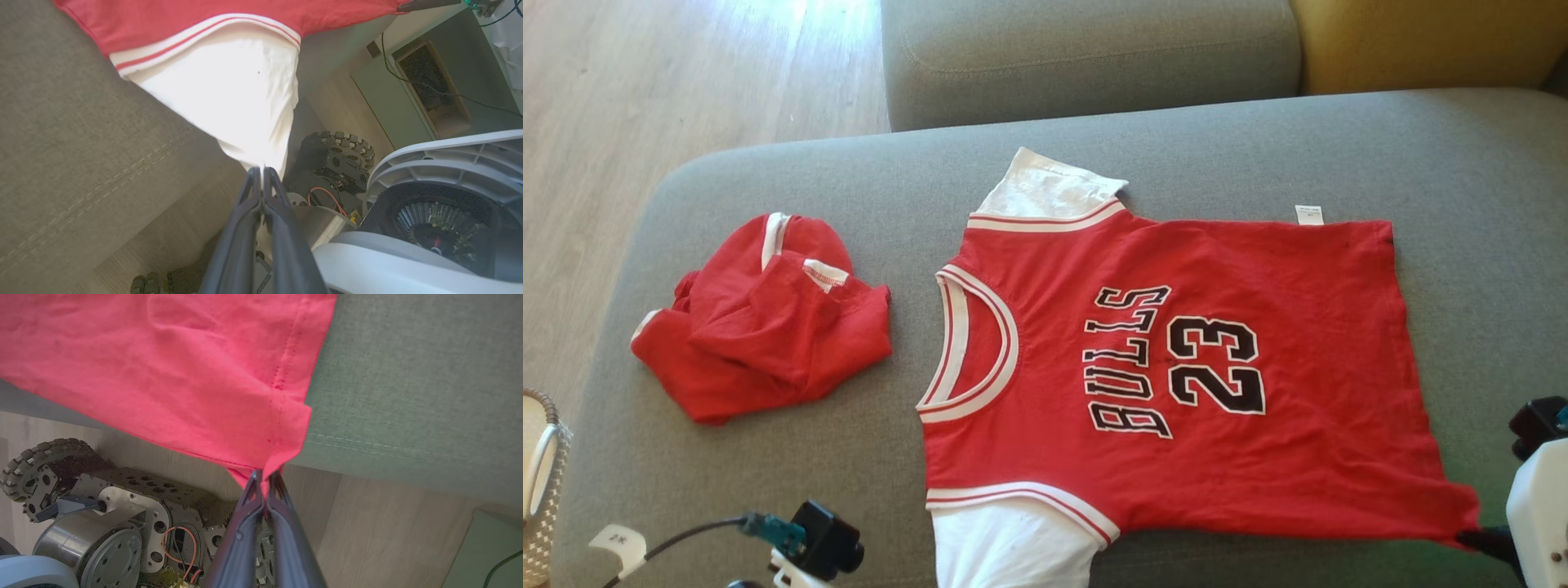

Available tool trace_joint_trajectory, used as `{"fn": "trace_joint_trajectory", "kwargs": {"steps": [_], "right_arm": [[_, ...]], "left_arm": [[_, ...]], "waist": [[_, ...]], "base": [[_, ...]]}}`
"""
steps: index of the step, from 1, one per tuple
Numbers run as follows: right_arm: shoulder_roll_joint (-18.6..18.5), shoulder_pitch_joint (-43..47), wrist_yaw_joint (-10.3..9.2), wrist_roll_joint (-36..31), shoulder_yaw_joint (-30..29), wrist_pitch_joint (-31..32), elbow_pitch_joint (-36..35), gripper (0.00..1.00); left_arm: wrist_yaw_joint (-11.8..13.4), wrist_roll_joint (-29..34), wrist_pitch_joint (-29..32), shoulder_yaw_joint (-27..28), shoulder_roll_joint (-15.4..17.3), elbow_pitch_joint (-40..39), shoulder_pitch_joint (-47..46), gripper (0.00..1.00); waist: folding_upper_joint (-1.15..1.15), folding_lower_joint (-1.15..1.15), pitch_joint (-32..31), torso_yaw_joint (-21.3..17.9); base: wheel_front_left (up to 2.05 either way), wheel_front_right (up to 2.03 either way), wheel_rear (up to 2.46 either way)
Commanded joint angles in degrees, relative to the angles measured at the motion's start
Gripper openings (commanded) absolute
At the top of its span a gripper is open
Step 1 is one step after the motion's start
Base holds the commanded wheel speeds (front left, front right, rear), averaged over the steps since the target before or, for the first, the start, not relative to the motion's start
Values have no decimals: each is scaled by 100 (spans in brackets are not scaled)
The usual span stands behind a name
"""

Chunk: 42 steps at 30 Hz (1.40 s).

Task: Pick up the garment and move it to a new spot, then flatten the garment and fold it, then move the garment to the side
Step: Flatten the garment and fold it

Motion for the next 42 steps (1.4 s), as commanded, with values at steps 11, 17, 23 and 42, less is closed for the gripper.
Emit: {"fn": "trace_joint_trajectory", "kwargs": {"steps": [11,17,23,42], "right_arm": [[71,-243,-1,-287,-767,-101,-141,0],[339,-531,-1,-488,-1058,-257,-127,0],[577,-874,-1,-815,-1188,-500,11,0],[1058,-1601,-1,-1398,-1313,-1321,630,0]], "left_arm": [[-27,246,-578,459,-40,-99,-859,0],[155,405,-1152,853,-434,75,-1275,0],[398,730,-1691,1058,-911,492,-1651,0],[827,1290,-2344,1221,-1769,1727,-2636,0]], "waist": [[0,0,231,-53],[0,0,427,-64],[0,0,670,-90],[0,0,1220,-202]], "base": [[0,0,0],[0,0,0],[0,0,0],[0,0,0]]}}
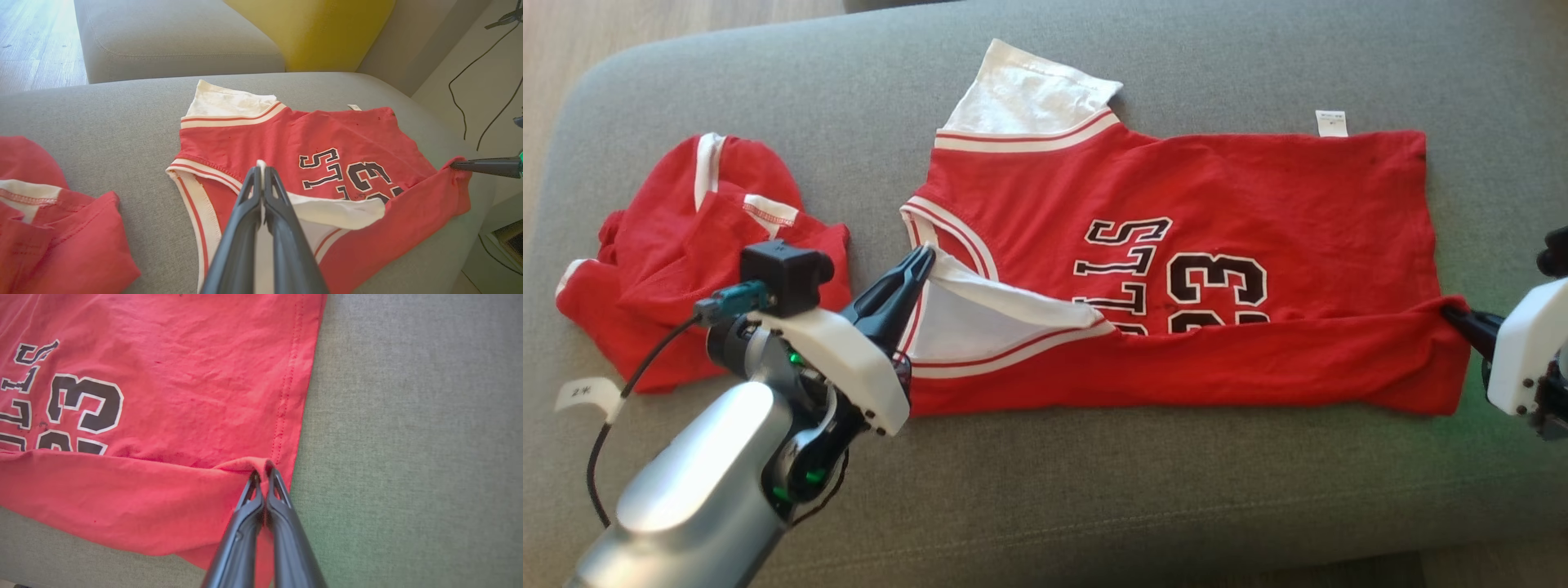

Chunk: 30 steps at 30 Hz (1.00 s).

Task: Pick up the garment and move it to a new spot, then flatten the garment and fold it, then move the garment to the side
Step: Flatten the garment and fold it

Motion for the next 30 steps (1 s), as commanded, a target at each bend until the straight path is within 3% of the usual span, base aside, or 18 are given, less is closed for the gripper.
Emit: {"fn": "trace_joint_trajectory", "kwargs": {"steps": [1,13,21,22,23,24,30], "right_arm": [[-124,-134,-1,-50,23,-96,-110,0],[-64,-454,-1,-35,298,-496,92,0],[-19,-579,-1,70,515,-649,280,0],[-18,-592,-1,86,537,-660,307,0],[-23,-611,-1,76,537,-707,349,35],[-18,-628,-1,57,523,-779,399,100],[202,-728,-1,91,128,-1147,974,100]], "left_arm": [[46,59,-55,273,90,-41,-346,0],[126,252,-297,253,-351,960,-934,0],[173,343,-372,180,-470,1403,-1060,2],[181,352,-386,172,-482,1451,-1065,49],[195,358,-388,160,-497,1506,-1064,100],[191,350,-343,131,-515,1568,-1055,100],[371,254,-797,378,-631,1766,-1014,100]], "waist": [[0,0,32,-10],[0,0,275,-64],[0,0,352,-108],[0,0,354,-111],[0,0,352,-113],[0,0,347,-114],[0,0,243,-105]], "base": [[0,0,0],[0,0,0],[0,0,0],[0,0,0],[0,0,0],[0,0,0],[0,0,0]]}}
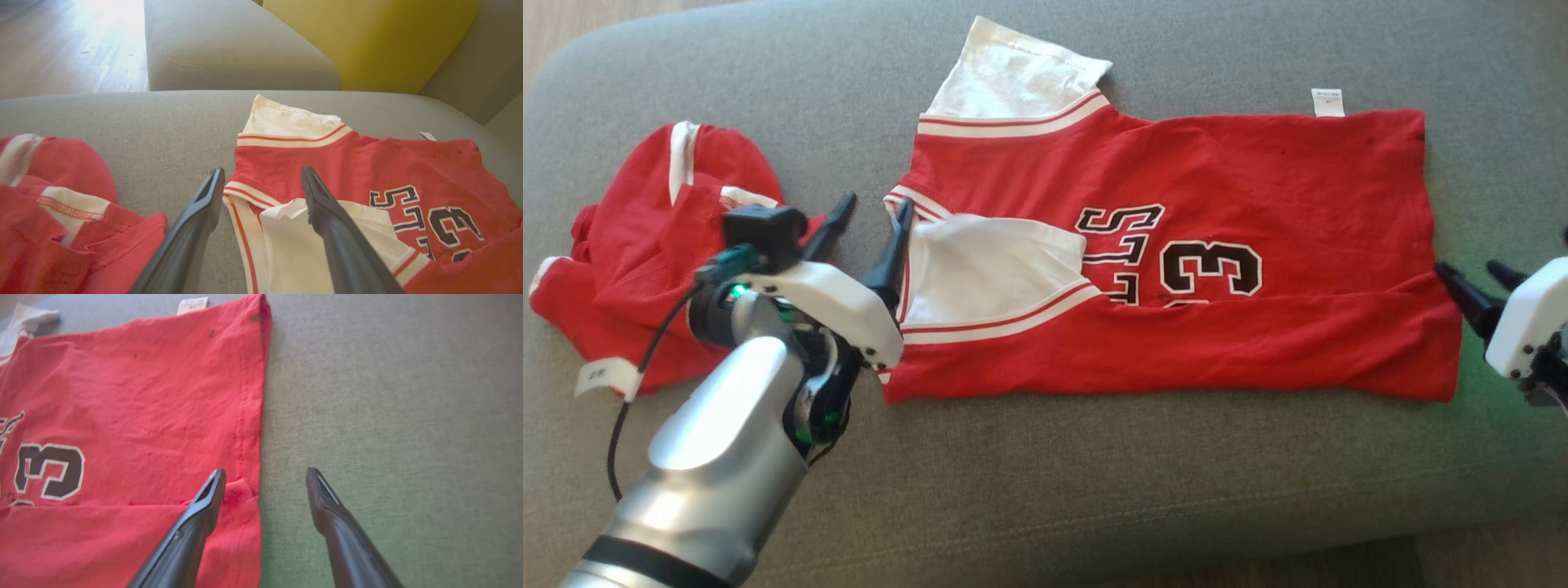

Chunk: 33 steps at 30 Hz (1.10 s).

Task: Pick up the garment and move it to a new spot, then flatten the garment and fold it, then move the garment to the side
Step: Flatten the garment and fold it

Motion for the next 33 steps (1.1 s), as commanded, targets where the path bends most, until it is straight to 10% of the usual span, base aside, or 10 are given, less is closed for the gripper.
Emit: {"fn": "trace_joint_trajectory", "kwargs": {"steps": [1,14,26,33], "right_arm": [[-87,-71,-1,4,-71,-175,-70,100],[423,425,-1,-1013,-1039,-2401,-1082,100],[2555,2464,-1,-3114,-2509,-2915,-3240,100],[3020,2866,-1,-3483,-2566,-2922,-3640,100]], "left_arm": [[63,-47,-165,314,92,-159,-187,100],[663,761,-476,2056,-513,-2100,1174,100],[59,1937,-478,2963,-1385,-2371,2887,100],[-76,2210,-478,2931,-1461,-1706,3159,100]], "waist": [[0,0,-70,12],[0,0,-639,47],[0,0,-992,74],[0,0,-835,-49]], "base": [[0,0,0],[0,0,0],[0,0,0],[0,0,0]]}}
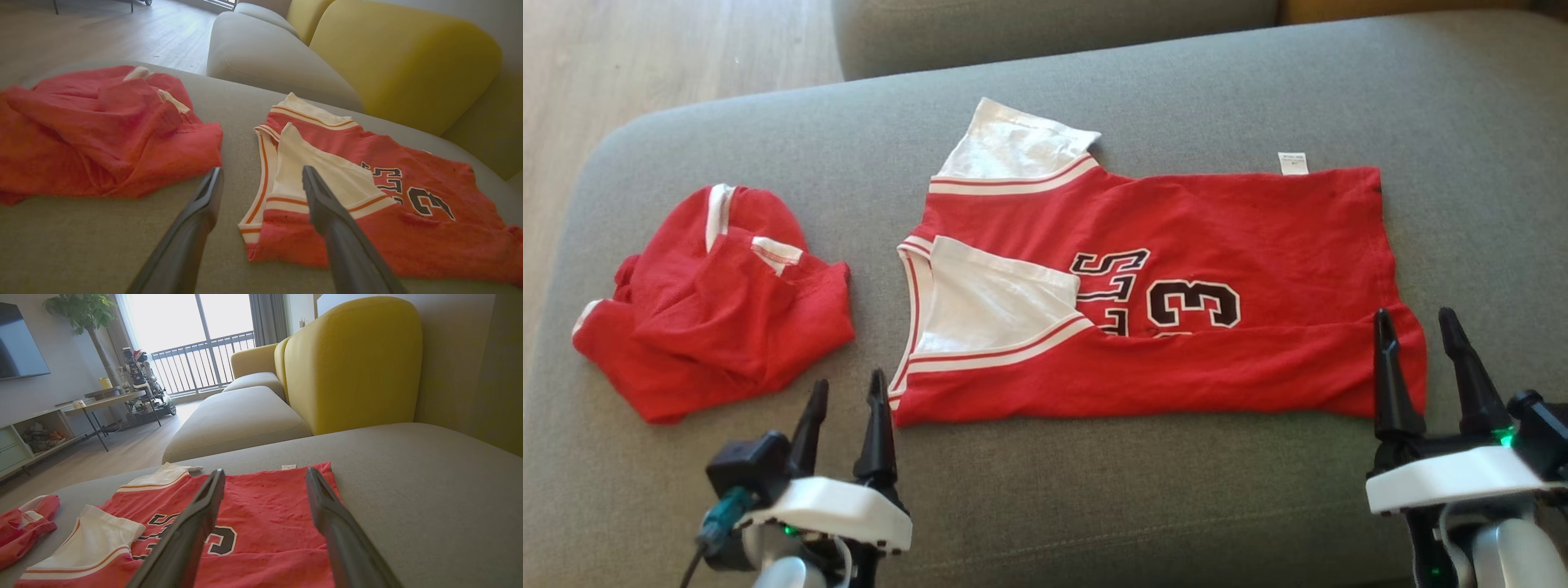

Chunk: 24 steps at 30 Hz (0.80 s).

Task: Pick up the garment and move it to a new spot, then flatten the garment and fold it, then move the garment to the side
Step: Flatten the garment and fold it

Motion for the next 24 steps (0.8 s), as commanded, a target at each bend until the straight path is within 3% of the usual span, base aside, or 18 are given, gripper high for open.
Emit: {"fn": "trace_joint_trajectory", "kwargs": {"steps": [1,12,19,24], "right_arm": [[-12,-227,-1,-45,154,-64,-249,100],[8,-297,-1,37,240,-45,-330,100],[9,-328,-1,-27,232,-40,-419,100],[9,-328,-1,-17,145,-30,-422,100]], "left_arm": [[-33,18,-30,117,-8,-56,-263,100],[95,-427,-30,-277,-11,1120,-735,100],[620,-586,-30,-327,-11,2076,-1064,100],[685,-664,-30,-394,-11,2454,-1192,100]], "waist": [[0,0,48,-50],[0,0,124,-365],[0,0,202,-615],[0,0,237,-690]], "base": [[0,0,0],[0,0,0],[0,0,0],[0,0,0]]}}
